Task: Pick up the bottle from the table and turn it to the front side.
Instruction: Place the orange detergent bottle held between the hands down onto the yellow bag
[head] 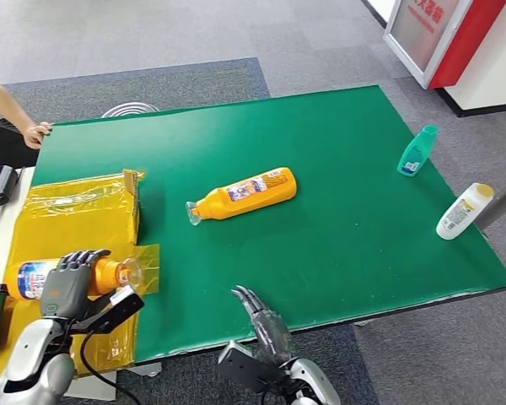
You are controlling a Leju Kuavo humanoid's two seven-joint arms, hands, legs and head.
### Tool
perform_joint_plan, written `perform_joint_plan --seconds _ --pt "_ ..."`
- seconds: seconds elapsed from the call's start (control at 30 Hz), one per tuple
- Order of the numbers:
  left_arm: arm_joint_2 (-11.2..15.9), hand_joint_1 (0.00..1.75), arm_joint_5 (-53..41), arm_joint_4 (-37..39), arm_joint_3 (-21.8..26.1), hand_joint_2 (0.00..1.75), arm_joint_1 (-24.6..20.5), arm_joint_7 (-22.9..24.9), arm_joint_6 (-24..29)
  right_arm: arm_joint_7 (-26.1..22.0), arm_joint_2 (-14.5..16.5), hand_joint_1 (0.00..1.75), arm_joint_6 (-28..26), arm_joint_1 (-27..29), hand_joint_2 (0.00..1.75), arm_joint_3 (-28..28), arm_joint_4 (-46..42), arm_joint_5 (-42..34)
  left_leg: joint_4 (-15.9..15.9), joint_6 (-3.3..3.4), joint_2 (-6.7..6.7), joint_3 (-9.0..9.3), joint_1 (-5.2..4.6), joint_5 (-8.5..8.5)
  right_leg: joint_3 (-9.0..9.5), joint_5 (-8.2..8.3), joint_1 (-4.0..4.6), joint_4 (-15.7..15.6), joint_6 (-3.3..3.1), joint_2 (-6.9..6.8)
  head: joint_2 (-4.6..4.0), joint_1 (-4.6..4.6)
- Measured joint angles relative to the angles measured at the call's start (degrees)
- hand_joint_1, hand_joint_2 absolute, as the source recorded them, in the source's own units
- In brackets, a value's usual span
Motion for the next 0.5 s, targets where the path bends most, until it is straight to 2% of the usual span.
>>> perform_joint_plan --seconds 0.2,0.27,0.33,0.37,0.4,0.43,0.5 --pt "-1.59 1.7 2.78 1.88 -1.96 1.75 -2.07 -0.04 -0.91 -0.17 0.0 0.0 0.06 -0.57 1.75 0.81 1.37 -0.62 0.0 0.01 0.0 0.0 -0.01 0.0 0.02 -0.01 0.0 0.0 0.01 -0.01 0.01 -0.01" --pt "-2.18 1.24 3.43 2.35 -2.6 1.75 -2.62 -0.1 -1.36 -0.17 0.0 0.0 0.06 -0.67 1.75 1.04 1.7 -0.83 0.0 0.01 -0.01 0.01 -0.01 0.0 0.05 -0.01 0.0 0.0 0.01 -0.01 0.01 0.0" --pt "-2.73 0.5 3.76 3.07 -3.2 1.75 -3.35 0.46 -2.08 -0.13 0.0 0.0 0.06 -0.75 1.75 1.15 2.04 -0.95 0.0 0.02 -0.01 0.03 -0.01 0.01 0.08 -0.01 -0.01 0.0 0.01 -0.02 0.01 0.0" --pt "-2.97 0.27 3.83 3.51 -3.46 1.75 -3.79 0.98 -2.61 -0.09 0.0 0.0 0.06 -0.79 1.75 1.18 2.21 -0.97 0.0 0.03 -0.01 0.04 -0.01 0.02 0.11 0.0 -0.01 0.0 0.02 -0.03 0.01 0.0" --pt "-3.19 0.1 3.91 4.03 -3.74 1.75 -4.28 1.49 -3.21 -0.04 0.0 0.0 0.06 -0.82 1.75 1.2 2.38 -0.98 0.0 0.05 -0.01 0.05 -0.01 0.02 0.13 0.0 -0.01 0.0 0.02 -0.05 0.01 0.0" --pt "-3.42 0.0 4.06 4.56 -3.95 1.75 -4.74 1.92 -3.82 0.02 0.0 0.0 0.06 -0.86 1.75 1.24 2.54 -0.98 0.0 0.06 -0.01 0.07 -0.01 0.03 0.15 0.01 -0.01 0.0 0.02 -0.06 0.01 0.01" --pt "-3.95 0.0 4.7 5.75 -4.26 1.75 -5.44 2.47 -4.68 0.15 0.0 0.0 0.06 -0.94 1.75 1.37 2.89 -0.99 0.0 0.05 -0.01 0.09 -0.01 0.03 0.16 0.04 -0.01 0.0 0.0 -0.05 0.01 -0.01"
